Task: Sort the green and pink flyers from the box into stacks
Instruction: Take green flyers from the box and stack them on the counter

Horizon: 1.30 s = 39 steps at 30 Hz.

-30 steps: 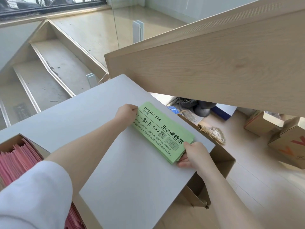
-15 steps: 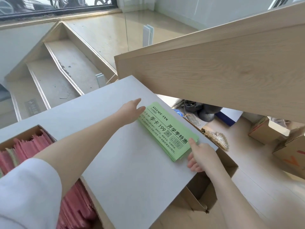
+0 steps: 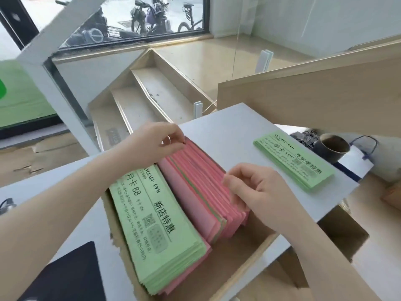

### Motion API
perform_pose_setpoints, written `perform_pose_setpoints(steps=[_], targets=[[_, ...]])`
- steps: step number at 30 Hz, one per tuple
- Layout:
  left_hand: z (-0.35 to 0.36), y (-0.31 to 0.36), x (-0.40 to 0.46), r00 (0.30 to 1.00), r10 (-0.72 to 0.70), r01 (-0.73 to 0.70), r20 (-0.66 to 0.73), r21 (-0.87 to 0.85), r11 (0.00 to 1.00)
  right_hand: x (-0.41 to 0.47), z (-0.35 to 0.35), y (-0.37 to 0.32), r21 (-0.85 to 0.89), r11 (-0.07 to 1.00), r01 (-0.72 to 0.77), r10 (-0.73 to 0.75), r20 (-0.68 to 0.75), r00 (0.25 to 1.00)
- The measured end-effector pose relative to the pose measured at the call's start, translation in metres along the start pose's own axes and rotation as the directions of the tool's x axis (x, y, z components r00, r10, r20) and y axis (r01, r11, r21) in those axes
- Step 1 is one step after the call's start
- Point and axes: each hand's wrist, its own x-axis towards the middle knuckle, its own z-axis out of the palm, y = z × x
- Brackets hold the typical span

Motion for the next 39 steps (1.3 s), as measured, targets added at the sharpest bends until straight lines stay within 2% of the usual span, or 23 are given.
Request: perform_pose_setpoints(steps=[2,5,9,12,15,23,27,31,34,37,39], targets=[[-0.006,-0.028,-0.027,0.993,-0.041,0.034,0.111,0.062,0.997,-0.01,0.032,-0.011,-0.146,0.989,-0.016,0.023,0.046,0.999],[-0.001,-0.062,-0.05,0.946,-0.153,0.082,0.287,0.243,0.967,-0.021,0.079,-0.015,-0.409,0.907,-0.104,0.149,0.079,0.986],[0.021,-0.077,-0.054,0.922,-0.21,0.094,0.326,0.339,0.936,-0.031,0.117,-0.004,-0.609,0.745,-0.273,0.264,-0.107,0.959],[0.027,-0.078,-0.055,0.921,-0.27,0.148,0.281,0.389,0.909,-0.035,0.134,0.001,-0.641,0.671,-0.373,0.349,-0.171,0.921],[0.029,-0.076,-0.056,0.916,-0.303,0.184,0.263,0.398,0.899,-0.036,0.141,0.004,-0.657,0.629,-0.415,0.362,-0.225,0.905],[0.026,-0.075,-0.055,0.907,-0.31,0.222,0.285,0.302,0.927,-0.042,0.148,-0.001,-0.567,0.693,-0.446,0.324,-0.308,0.894],[0.027,-0.084,-0.059,0.896,-0.338,0.286,0.287,0.209,0.935,-0.047,0.147,0.002,-0.53,0.715,-0.455,0.325,-0.324,0.888],[0.023,-0.091,-0.065,0.925,-0.29,0.322,0.245,-0.099,0.942,-0.052,0.149,0.002,-0.551,0.708,-0.442,0.328,-0.298,0.897],[0.017,-0.09,-0.071,0.928,-0.221,0.298,0.3,-0.242,0.923,-0.052,0.149,-0.001,-0.499,0.744,-0.444,0.329,-0.304,0.894],[0.011,-0.092,-0.077,0.933,-0.139,0.288,0.331,-0.457,0.841,-0.053,0.146,-0.003,-0.431,0.791,-0.434,0.301,-0.343,0.89],[0.004,-0.095,-0.08,0.957,-0.071,0.242,0.283,-0.633,0.736,-0.057,0.142,-0.006,-0.195,0.889,-0.415,0.321,-0.382,0.867]])
